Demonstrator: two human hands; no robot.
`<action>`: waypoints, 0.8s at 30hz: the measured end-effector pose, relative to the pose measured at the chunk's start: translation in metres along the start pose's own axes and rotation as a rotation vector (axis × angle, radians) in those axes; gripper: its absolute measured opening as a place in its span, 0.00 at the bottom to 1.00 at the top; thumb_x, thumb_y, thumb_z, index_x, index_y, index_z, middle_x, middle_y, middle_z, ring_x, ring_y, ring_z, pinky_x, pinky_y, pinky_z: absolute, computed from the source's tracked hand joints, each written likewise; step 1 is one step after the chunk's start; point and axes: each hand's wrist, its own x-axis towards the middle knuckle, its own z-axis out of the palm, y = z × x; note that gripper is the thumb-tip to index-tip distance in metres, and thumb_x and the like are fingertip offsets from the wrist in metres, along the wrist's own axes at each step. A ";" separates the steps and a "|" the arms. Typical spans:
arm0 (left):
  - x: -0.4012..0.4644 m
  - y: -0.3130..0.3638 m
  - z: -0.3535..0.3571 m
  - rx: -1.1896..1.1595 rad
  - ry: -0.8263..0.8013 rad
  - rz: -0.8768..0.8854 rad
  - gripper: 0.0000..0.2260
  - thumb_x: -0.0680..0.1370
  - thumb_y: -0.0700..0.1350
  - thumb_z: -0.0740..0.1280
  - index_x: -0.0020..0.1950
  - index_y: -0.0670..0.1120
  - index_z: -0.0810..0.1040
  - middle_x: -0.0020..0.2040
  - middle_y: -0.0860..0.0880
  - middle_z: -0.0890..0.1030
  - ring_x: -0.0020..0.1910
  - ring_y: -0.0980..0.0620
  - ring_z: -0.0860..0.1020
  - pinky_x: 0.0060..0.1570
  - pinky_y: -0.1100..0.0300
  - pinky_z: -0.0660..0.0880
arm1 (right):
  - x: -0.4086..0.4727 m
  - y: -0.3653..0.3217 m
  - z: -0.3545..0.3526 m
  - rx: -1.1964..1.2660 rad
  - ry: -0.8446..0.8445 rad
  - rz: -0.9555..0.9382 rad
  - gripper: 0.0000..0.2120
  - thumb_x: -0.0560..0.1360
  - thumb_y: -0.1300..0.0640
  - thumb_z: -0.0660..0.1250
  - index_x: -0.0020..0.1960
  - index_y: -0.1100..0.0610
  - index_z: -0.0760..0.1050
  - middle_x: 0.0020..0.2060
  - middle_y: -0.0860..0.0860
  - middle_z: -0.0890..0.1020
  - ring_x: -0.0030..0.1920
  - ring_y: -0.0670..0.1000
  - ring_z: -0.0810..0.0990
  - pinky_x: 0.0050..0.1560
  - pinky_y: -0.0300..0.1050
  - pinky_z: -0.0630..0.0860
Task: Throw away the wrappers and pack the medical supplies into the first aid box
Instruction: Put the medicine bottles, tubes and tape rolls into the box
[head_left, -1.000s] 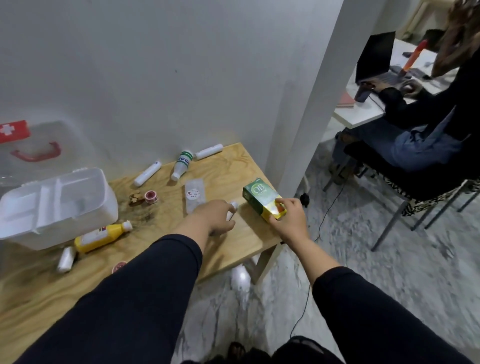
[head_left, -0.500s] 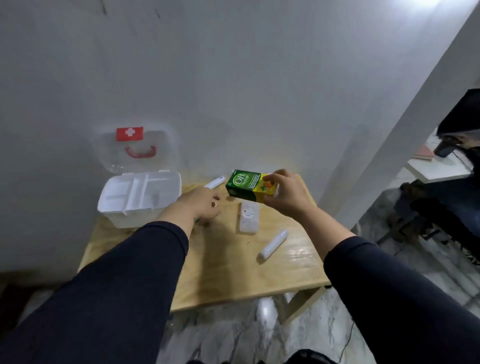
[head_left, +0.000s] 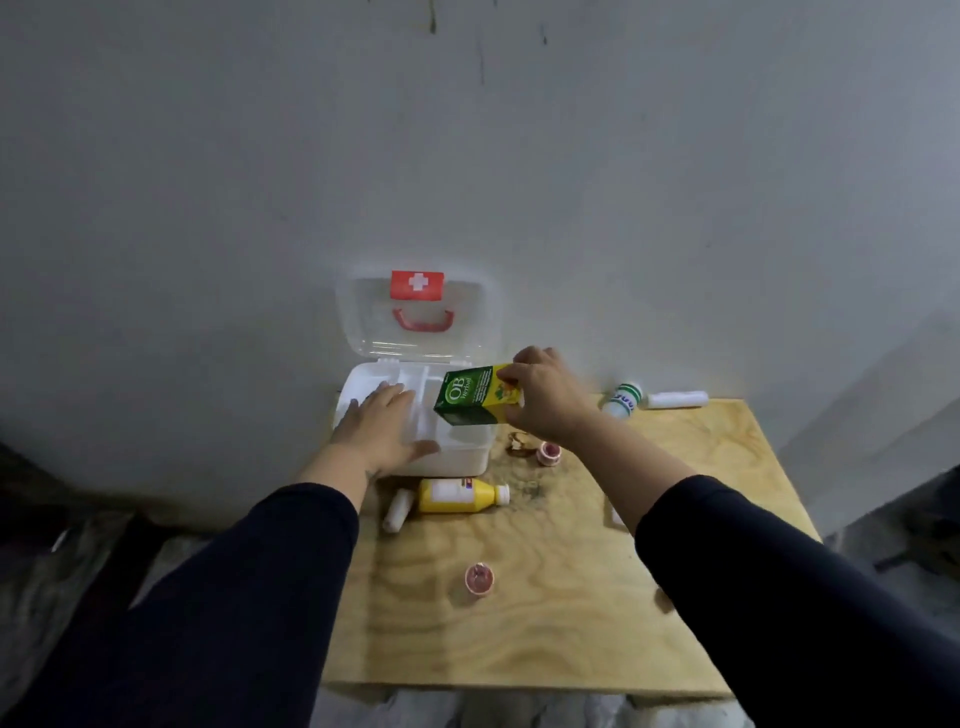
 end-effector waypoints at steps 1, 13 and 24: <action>0.003 -0.008 0.000 0.013 -0.009 0.002 0.41 0.74 0.65 0.62 0.78 0.46 0.50 0.80 0.49 0.49 0.79 0.50 0.45 0.76 0.47 0.46 | 0.009 -0.005 0.006 -0.008 -0.020 0.004 0.23 0.72 0.50 0.68 0.65 0.56 0.74 0.62 0.57 0.73 0.62 0.58 0.68 0.62 0.48 0.68; 0.011 -0.039 0.035 0.104 0.091 0.088 0.40 0.76 0.69 0.48 0.79 0.44 0.45 0.80 0.48 0.47 0.79 0.51 0.45 0.77 0.51 0.42 | 0.066 -0.044 0.085 0.105 -0.137 0.092 0.20 0.72 0.62 0.67 0.64 0.56 0.75 0.60 0.55 0.73 0.64 0.54 0.71 0.65 0.43 0.69; 0.009 -0.041 0.036 0.101 0.128 0.093 0.39 0.76 0.68 0.48 0.79 0.45 0.46 0.80 0.49 0.48 0.79 0.53 0.44 0.77 0.51 0.41 | 0.084 -0.050 0.116 0.162 -0.112 0.239 0.21 0.74 0.68 0.65 0.65 0.54 0.74 0.65 0.55 0.68 0.59 0.56 0.76 0.59 0.44 0.72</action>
